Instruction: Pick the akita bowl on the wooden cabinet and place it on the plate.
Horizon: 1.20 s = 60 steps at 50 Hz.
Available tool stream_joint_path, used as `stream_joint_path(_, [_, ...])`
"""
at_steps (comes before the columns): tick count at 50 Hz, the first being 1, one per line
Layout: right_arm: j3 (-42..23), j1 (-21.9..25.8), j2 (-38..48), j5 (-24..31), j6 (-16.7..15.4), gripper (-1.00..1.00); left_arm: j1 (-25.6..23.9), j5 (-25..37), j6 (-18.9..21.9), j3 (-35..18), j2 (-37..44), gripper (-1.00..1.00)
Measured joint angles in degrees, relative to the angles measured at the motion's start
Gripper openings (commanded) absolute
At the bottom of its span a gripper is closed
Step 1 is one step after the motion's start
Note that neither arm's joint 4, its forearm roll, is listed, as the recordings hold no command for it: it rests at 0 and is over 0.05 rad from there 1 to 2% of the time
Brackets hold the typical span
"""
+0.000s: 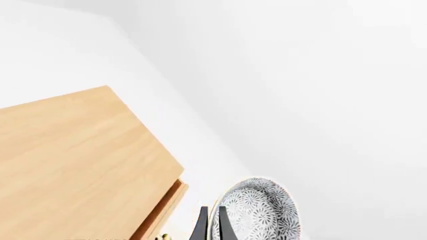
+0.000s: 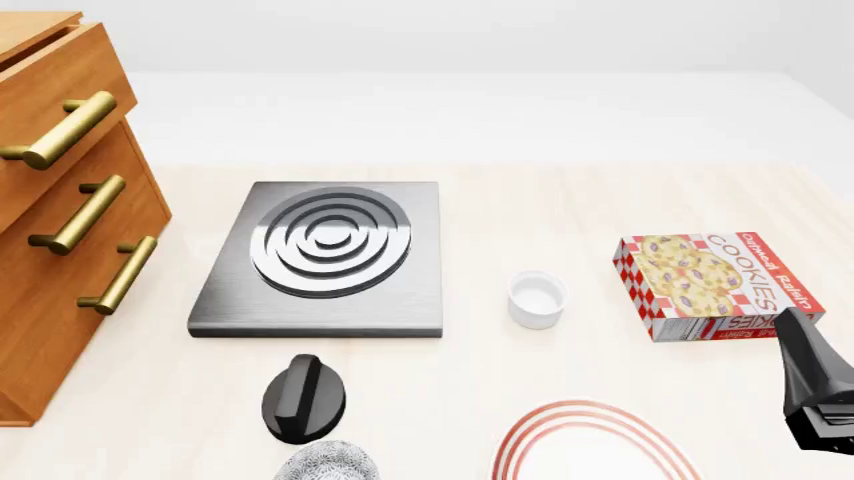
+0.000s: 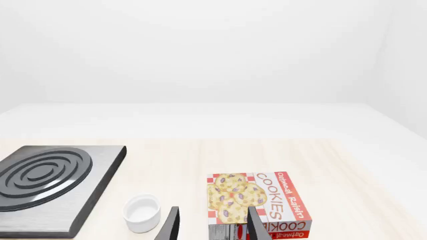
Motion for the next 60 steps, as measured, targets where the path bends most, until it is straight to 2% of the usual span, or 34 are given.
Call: stream_joint_path(60, [0.22, 0.20, -0.39, 0.20, -0.01, 1.00, -15.11, 2.29, 0.73, -9.85, 3.74, -1.00])
